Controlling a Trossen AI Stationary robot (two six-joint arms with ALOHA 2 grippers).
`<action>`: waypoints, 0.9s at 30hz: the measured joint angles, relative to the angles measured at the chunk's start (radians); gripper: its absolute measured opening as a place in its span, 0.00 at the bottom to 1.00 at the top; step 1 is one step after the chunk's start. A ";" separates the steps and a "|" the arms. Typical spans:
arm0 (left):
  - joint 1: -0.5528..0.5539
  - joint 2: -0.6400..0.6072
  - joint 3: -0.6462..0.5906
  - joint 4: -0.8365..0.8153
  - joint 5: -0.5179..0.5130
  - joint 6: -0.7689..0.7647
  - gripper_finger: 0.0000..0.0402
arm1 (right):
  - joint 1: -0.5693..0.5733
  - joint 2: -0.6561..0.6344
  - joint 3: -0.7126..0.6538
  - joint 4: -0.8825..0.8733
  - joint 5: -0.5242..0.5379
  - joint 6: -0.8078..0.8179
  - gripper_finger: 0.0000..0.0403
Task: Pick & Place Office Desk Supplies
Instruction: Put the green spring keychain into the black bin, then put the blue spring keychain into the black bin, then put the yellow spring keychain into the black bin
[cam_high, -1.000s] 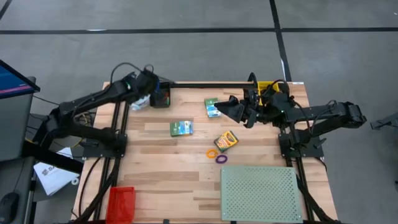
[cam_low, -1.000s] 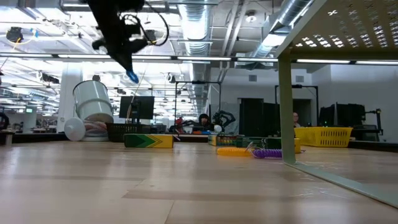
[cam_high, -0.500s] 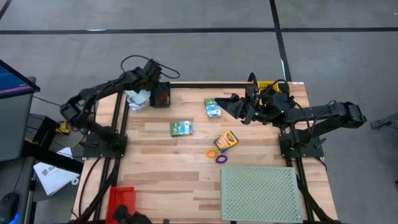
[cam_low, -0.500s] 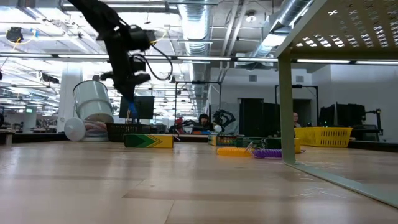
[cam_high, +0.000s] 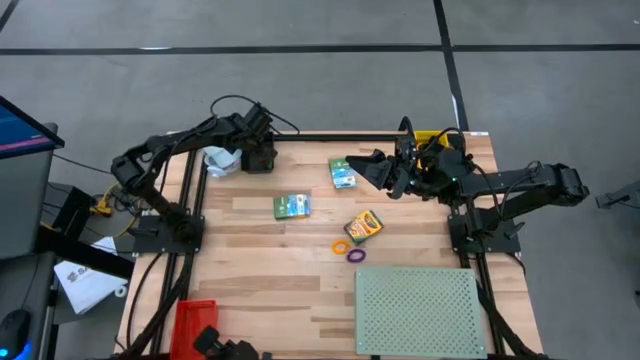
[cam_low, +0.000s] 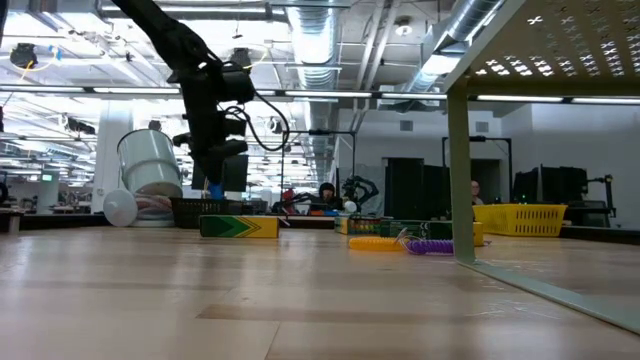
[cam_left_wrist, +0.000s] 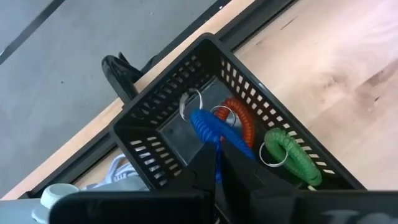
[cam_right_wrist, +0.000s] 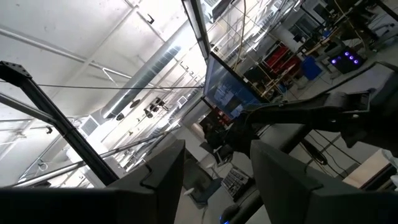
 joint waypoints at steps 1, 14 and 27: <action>0.000 0.000 0.000 -0.002 -0.002 0.000 0.01 | 0.000 0.000 0.000 0.000 0.000 0.000 0.45; 0.000 0.000 0.000 -0.008 -0.003 0.005 0.06 | 0.000 0.000 0.000 -0.001 0.000 -0.008 0.45; 0.000 -0.027 0.000 -0.029 -0.006 0.002 0.29 | 0.000 0.000 0.000 -0.002 0.000 -0.015 0.45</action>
